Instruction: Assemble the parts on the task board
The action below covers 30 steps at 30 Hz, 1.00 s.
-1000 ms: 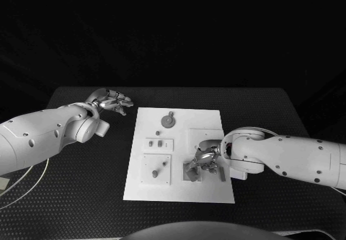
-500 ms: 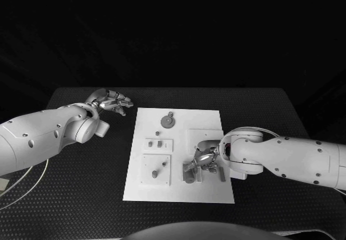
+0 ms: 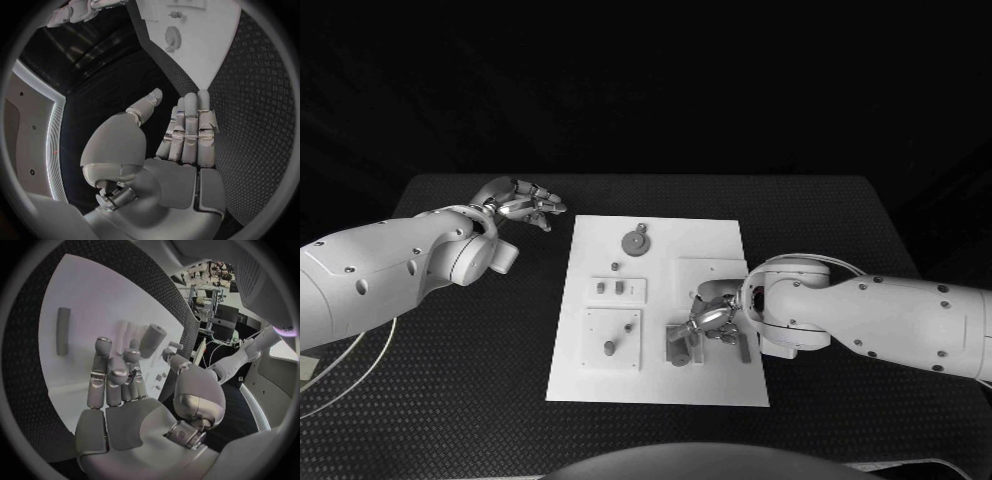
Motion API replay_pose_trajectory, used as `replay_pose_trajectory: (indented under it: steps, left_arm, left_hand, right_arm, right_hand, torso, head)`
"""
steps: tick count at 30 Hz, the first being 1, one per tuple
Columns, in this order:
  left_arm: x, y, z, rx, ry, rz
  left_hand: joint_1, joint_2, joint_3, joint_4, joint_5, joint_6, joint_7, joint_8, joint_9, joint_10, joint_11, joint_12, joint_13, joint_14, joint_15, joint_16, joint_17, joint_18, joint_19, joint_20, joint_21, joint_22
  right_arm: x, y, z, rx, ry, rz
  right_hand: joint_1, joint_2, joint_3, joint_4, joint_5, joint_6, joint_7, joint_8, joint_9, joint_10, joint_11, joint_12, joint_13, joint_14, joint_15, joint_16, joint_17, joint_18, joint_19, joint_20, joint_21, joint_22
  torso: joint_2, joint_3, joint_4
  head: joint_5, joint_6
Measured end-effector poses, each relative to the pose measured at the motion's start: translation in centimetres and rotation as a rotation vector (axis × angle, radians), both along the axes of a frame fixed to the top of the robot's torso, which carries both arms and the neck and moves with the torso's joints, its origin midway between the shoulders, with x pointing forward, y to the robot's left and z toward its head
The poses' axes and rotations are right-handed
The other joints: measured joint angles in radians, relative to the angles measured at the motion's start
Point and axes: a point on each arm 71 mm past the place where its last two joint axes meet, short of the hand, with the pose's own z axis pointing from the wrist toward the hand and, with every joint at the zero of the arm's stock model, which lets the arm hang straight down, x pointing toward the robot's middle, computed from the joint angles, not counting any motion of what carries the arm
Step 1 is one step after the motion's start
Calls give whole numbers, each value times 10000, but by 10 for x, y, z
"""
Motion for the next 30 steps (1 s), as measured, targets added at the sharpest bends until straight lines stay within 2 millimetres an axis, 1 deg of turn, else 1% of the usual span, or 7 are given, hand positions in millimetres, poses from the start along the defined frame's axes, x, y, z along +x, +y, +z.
replay_pose_trajectory:
  steps: [9,12,14,17,20,22,30]
  left_arm:
    - [0,1,0,7,5,21]
    - [0,1,0,7,5,21]
    - [0,1,0,8,6,21]
    - [0,1,0,8,7,21]
    - [0,1,0,7,8,18]
    - [0,1,0,7,9,17]
    - [0,1,0,6,11,12]
  left_hand:
    - [0,0,0,0,0,0,0,0,0,1,-1,0,-2,0,0,0,-1,0,0,0,0,1]
    - [0,0,0,0,0,0,0,0,1,1,-1,0,-2,0,0,0,-1,0,0,0,0,0]
    - [0,0,0,0,0,0,0,0,1,2,-2,0,-2,0,0,0,-1,0,0,0,0,1]
    - [0,0,0,0,0,0,0,0,1,2,-2,0,0,0,0,0,-1,-1,0,0,0,1]
    - [0,0,0,0,0,0,0,0,1,2,-2,0,7,0,0,0,-2,0,0,0,0,1]
    - [0,0,0,0,0,0,0,0,1,2,-2,0,7,0,0,0,-2,0,0,0,0,1]
    - [0,0,0,0,0,0,0,0,2,6,-6,0,6,0,0,0,-3,0,0,0,0,2]
  right_arm:
    - [-9,-13,3,83,-39,134]
    - [-11,-14,5,130,-29,295]
    - [-12,-14,6,110,6,451]
    - [-14,-13,5,35,74,690]
    - [-15,-12,5,-67,129,910]
    - [-15,-11,5,-121,145,999]
    - [-13,-4,3,-338,0,1375]
  right_hand:
    - [248,-203,-118,-122,0,1,-2,-38,71,35,-35,38,28,0,1,0,10,-5,0,0,7,0]
    - [432,-155,-216,-220,-1,14,-16,-38,97,35,-35,85,43,0,1,0,22,-8,-1,0,57,0]
    - [694,-131,-239,-424,-1,49,-51,-5,118,35,-35,106,63,1,2,45,37,-10,0,0,63,0]
    - [1083,-46,-287,-756,-1,74,-30,23,147,71,-71,108,81,24,-17,45,47,-12,0,1,101,0]
    - [1257,39,-361,-947,-1,96,-11,23,160,71,-71,145,85,44,-13,45,53,-16,0,1,101,0]
    - [1291,4,-376,-962,-1,98,-10,23,160,71,-70,145,84,45,-14,45,53,-18,0,1,101,0]
    - [1490,203,-456,-1098,-1,156,-58,23,184,76,-74,145,95,49,-11,84,63,-62,0,1,100,0]
  torso:
    - [0,2,-8]
    - [0,2,-10]
    - [0,7,-9]
    - [-1,9,-10]
    - [0,9,-12]
    - [0,9,-12]
    - [2,3,-3]
  head:
    - [12,23]
    - [20,24]
    - [21,25]
    - [15,25]
    - [7,16]
    - [3,15]
    - [-16,13]
